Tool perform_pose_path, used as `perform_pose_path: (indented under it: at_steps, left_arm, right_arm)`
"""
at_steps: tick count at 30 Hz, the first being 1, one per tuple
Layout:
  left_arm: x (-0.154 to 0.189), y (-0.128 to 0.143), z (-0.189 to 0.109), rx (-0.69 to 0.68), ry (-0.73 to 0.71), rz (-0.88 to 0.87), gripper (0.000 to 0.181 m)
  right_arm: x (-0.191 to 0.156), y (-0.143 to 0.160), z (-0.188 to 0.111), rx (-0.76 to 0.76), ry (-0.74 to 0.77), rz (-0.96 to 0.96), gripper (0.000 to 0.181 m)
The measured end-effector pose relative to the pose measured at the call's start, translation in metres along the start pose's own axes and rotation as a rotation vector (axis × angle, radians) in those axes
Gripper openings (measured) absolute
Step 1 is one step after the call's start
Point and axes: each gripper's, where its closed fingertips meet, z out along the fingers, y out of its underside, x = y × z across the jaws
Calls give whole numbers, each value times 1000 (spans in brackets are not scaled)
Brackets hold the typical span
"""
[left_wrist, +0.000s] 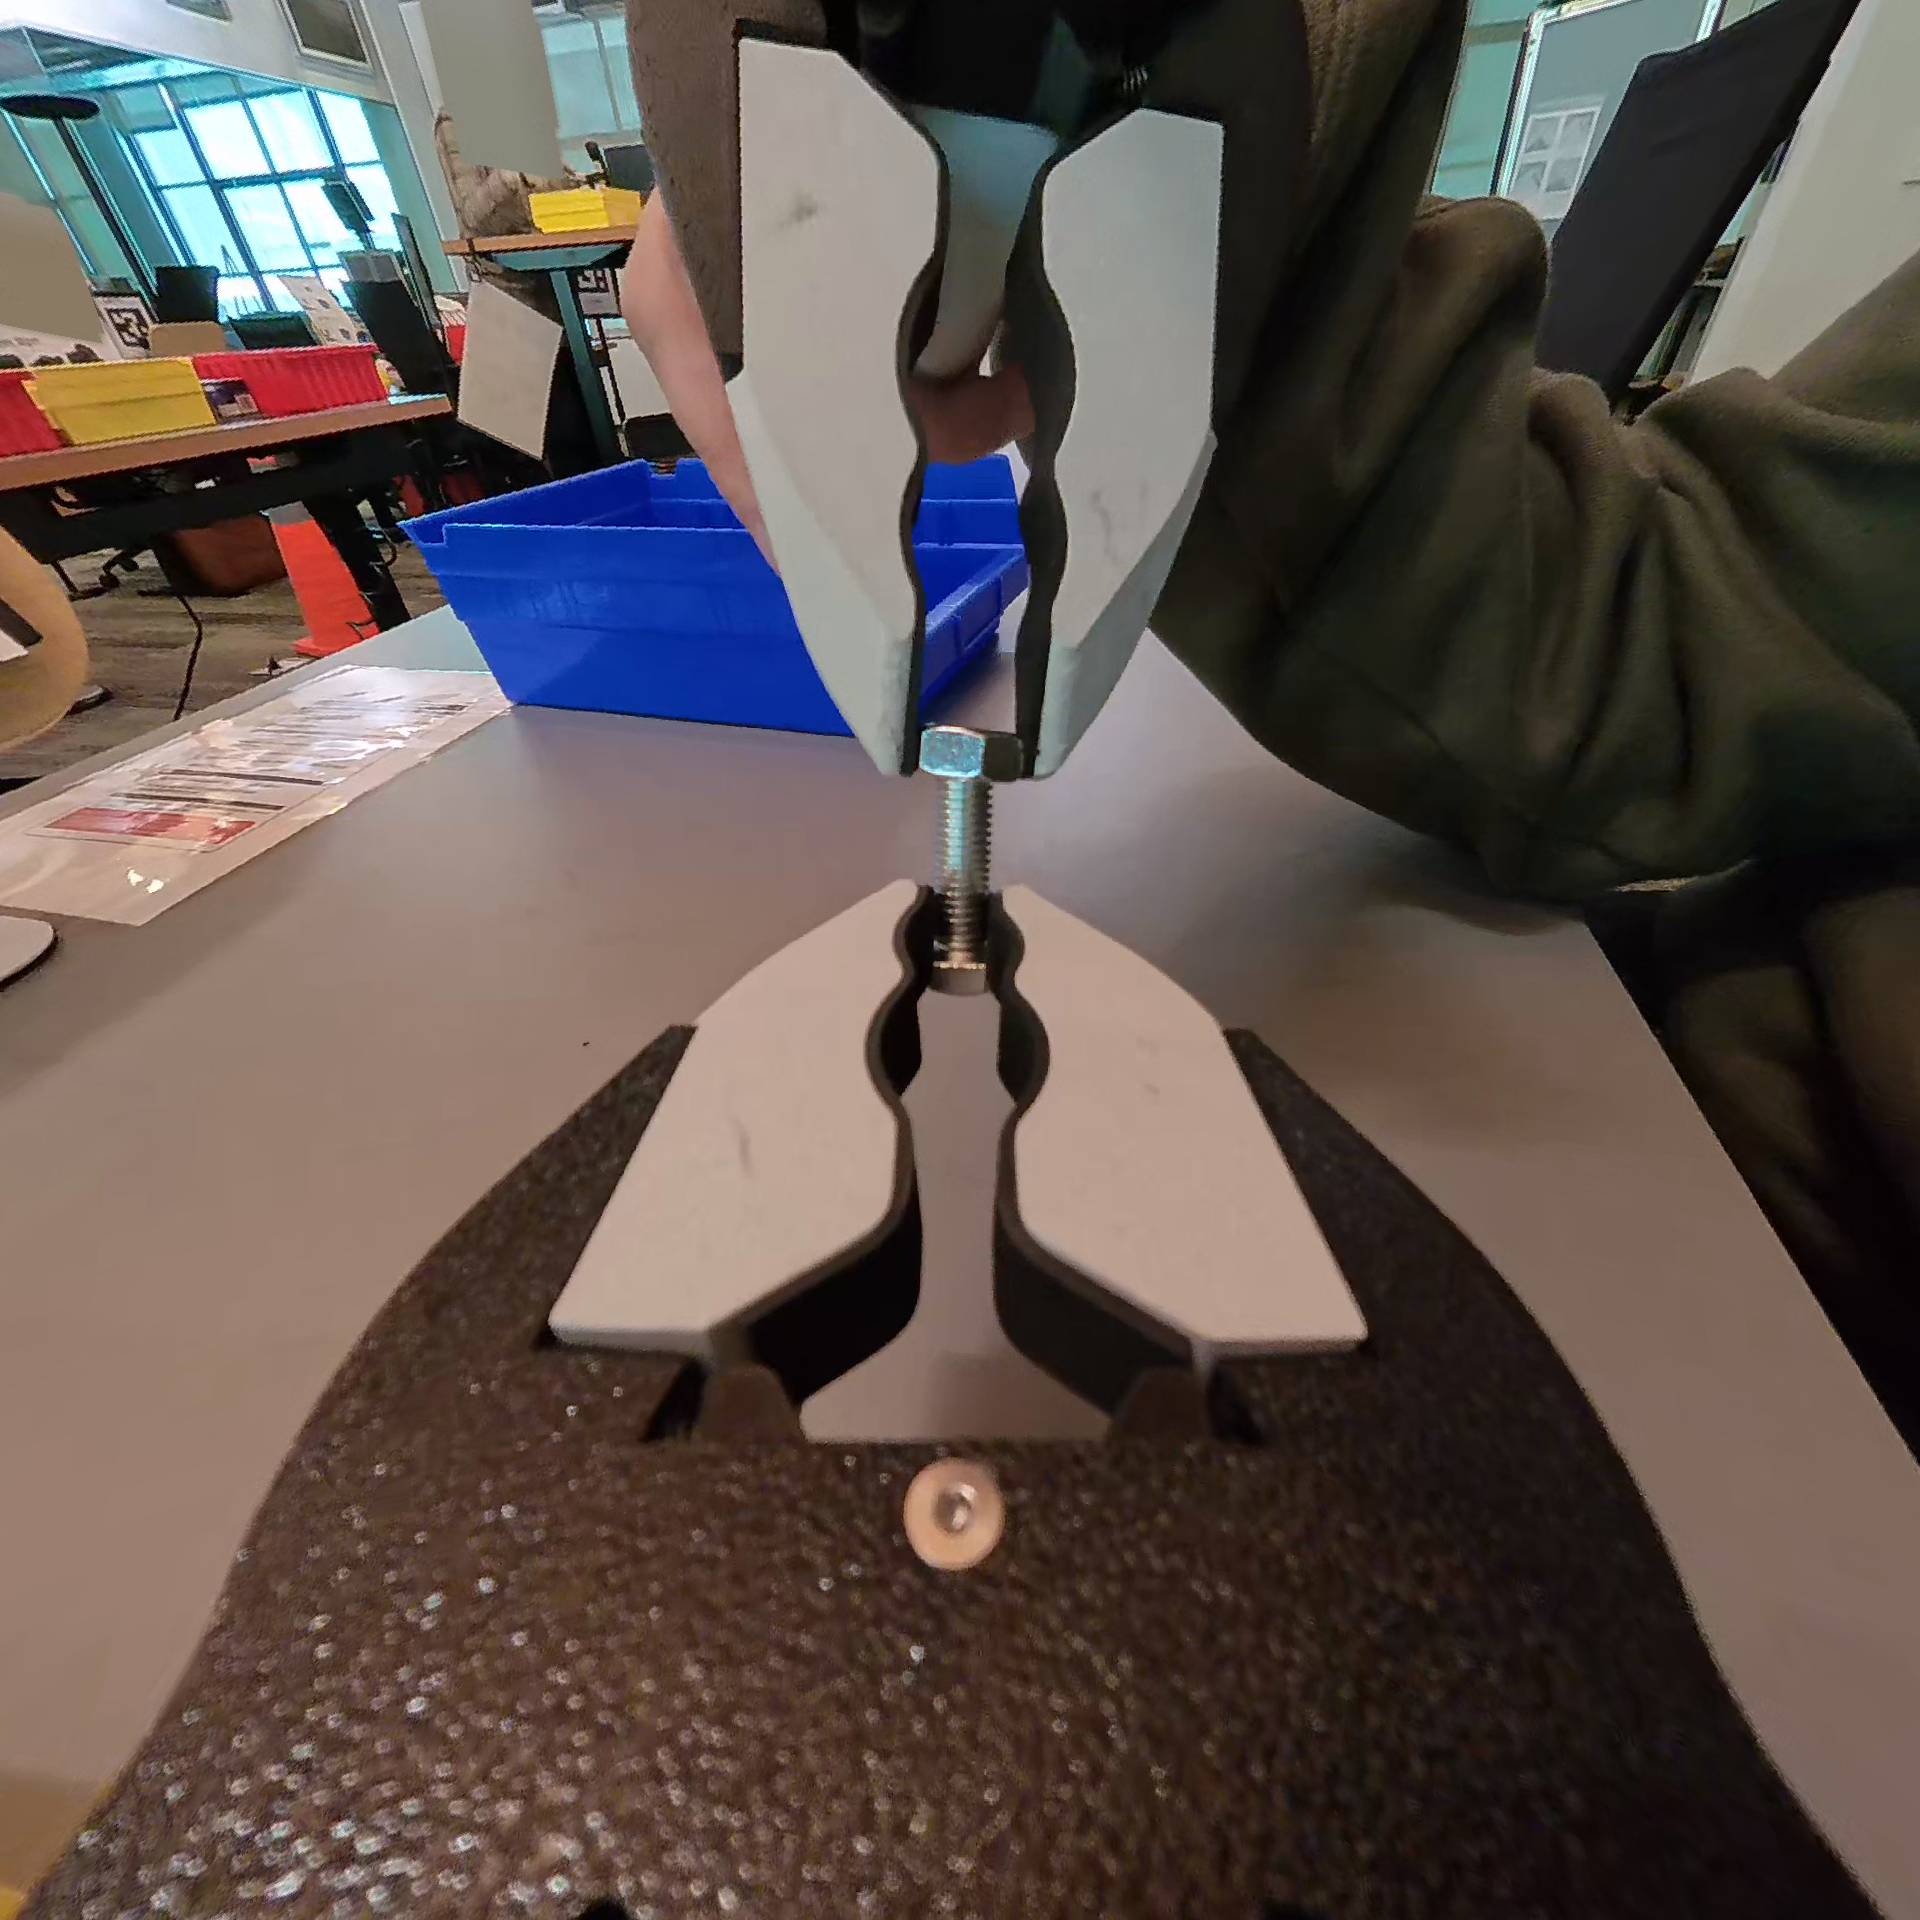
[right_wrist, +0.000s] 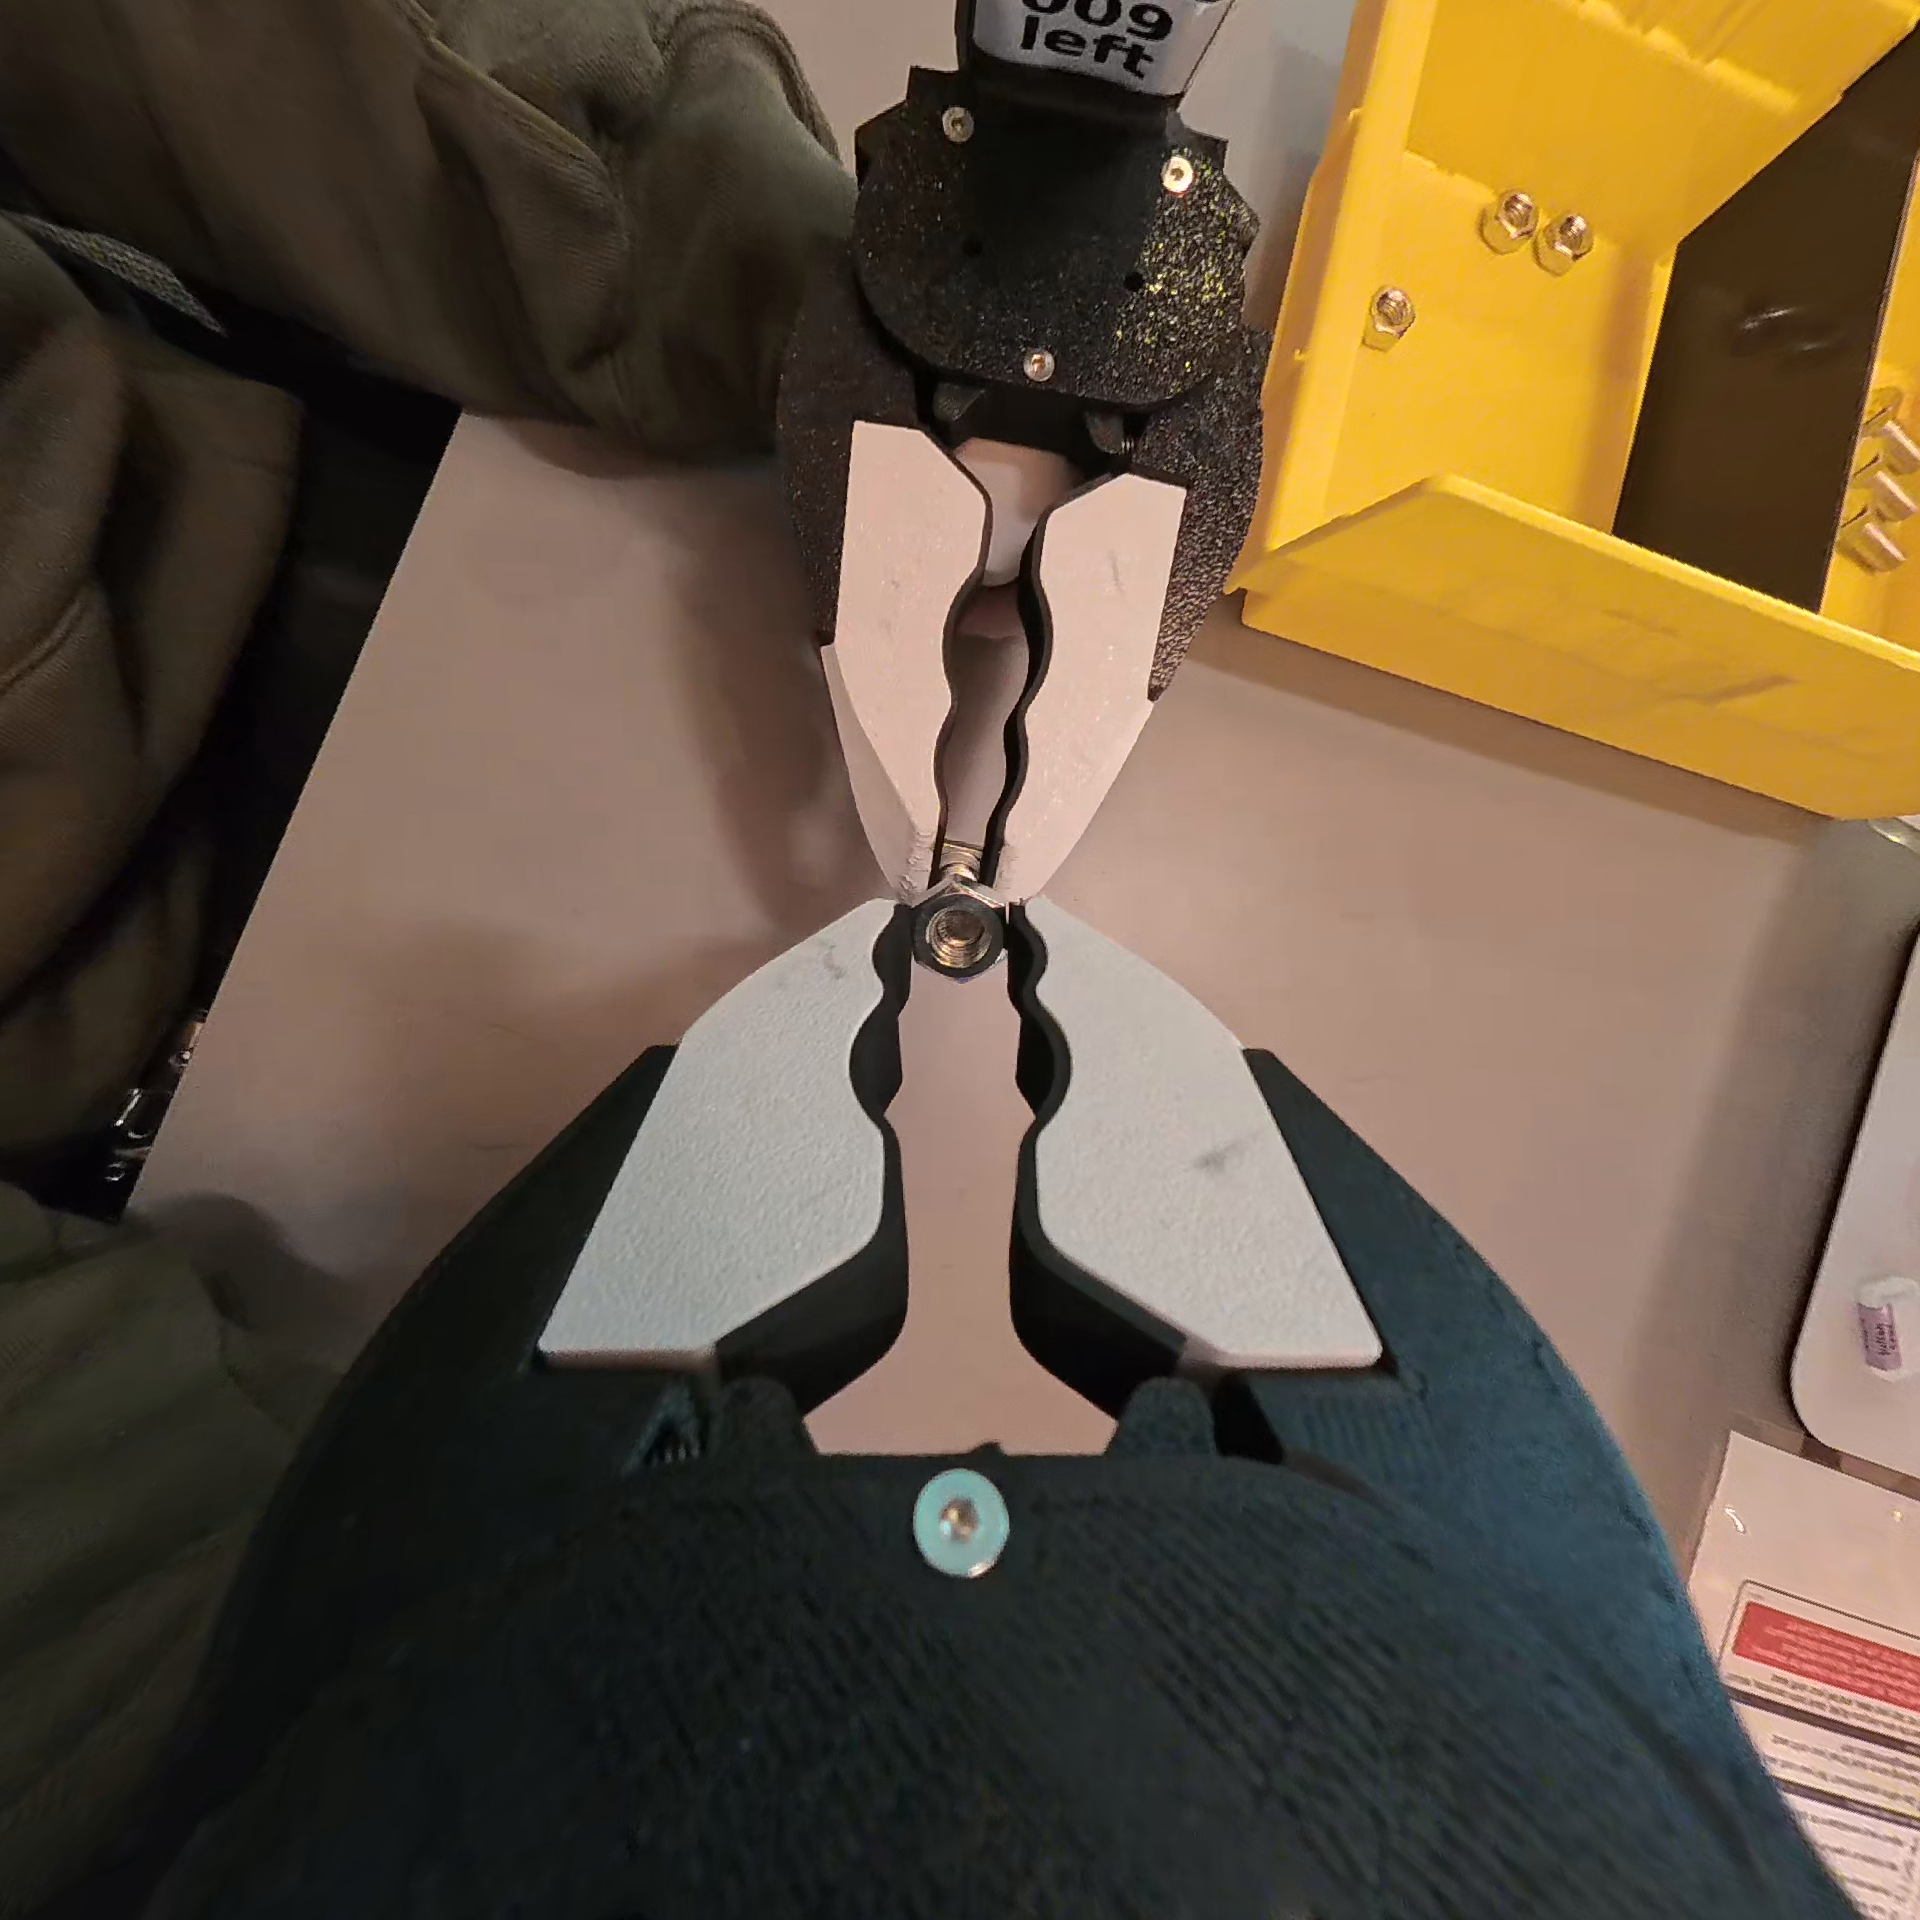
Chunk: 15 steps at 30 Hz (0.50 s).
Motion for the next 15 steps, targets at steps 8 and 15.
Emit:
perform_pose_path:
  at_steps: [8, 15]
  left_arm:
    - [-1, -3, -3, 27, 4, -14, 9]
    - [-2, -5, -5, 43, 7, -23, 9]
  right_arm:
    - [3, -5, -1, 23, 28, -18, 18]
    - [6, -7, -1, 29, 59, -49, 21]
